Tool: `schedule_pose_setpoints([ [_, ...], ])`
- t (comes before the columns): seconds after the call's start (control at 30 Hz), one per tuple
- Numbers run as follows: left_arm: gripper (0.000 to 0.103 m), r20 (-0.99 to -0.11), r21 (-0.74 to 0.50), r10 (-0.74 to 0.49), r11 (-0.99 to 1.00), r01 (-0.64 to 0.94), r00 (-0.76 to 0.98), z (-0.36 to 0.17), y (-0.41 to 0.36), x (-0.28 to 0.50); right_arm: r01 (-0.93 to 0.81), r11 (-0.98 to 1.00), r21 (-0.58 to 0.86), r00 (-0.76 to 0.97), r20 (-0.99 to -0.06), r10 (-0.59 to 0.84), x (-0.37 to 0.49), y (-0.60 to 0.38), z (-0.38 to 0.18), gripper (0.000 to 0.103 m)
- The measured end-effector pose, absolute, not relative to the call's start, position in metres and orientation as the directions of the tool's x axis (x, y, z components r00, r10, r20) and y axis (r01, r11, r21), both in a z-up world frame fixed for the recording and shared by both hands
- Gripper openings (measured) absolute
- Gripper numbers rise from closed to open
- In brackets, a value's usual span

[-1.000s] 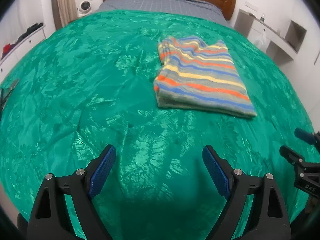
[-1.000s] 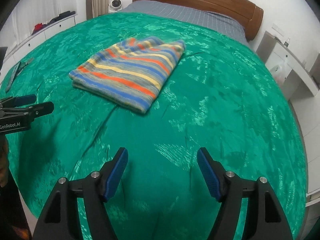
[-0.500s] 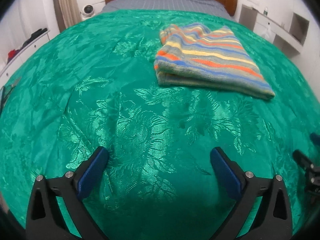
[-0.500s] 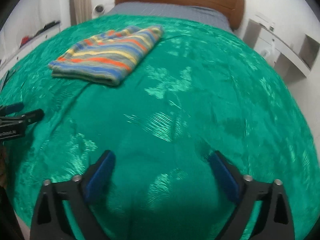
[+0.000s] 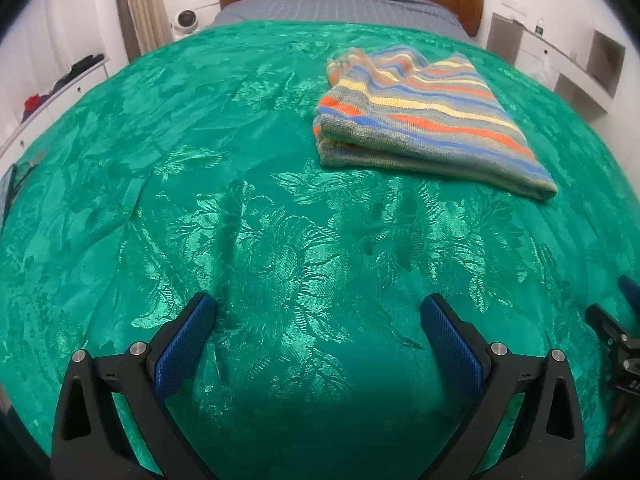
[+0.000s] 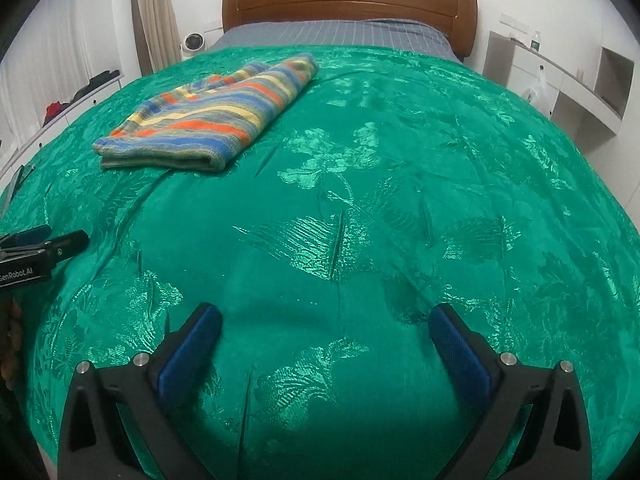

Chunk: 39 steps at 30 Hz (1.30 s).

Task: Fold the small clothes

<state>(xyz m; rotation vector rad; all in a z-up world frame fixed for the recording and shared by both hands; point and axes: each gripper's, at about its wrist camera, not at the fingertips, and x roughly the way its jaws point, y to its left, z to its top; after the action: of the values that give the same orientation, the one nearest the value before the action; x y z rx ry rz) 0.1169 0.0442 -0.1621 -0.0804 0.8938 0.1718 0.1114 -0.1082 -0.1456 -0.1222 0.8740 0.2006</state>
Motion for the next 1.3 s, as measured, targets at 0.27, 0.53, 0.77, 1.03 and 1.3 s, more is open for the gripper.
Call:
schedule_pose_setpoints([
  [0.27,0.103,-0.807,-0.026,0.070,0.988,-0.155,0.586,-0.162,0.050,0.121,-0.158,0.987,-0.028,0.620,-0.781,0.077,0.105,-0.108,-0.142,0.103],
  [0.53,0.101,-0.847,-0.140,-0.068,0.985,-0.099,0.527,-0.135,0.074,0.132,-0.223,0.975,0.005,0.567,-0.812,0.134,0.110,-0.114,-0.141,0.103],
  [0.77,0.102,-0.773,-0.260,-0.196,0.965,-0.020,0.604,-0.074,0.118,0.223,-0.222,0.947,0.231,0.526,-0.790,0.315,0.169,-0.118,-0.103,0.101],
  [1.03,0.101,-0.857,-0.319,-0.276,0.947,-0.027,0.435,-0.132,0.112,0.331,-0.191,0.834,0.518,0.464,-0.701,0.541,0.322,-0.091,-0.108,0.087],
  [1.3,0.022,-0.865,-0.318,-0.317,0.946,0.062,0.388,-0.141,0.076,0.345,-0.201,0.754,0.625,0.310,-0.690,0.654,0.372,-0.028,-0.149,0.034],
])
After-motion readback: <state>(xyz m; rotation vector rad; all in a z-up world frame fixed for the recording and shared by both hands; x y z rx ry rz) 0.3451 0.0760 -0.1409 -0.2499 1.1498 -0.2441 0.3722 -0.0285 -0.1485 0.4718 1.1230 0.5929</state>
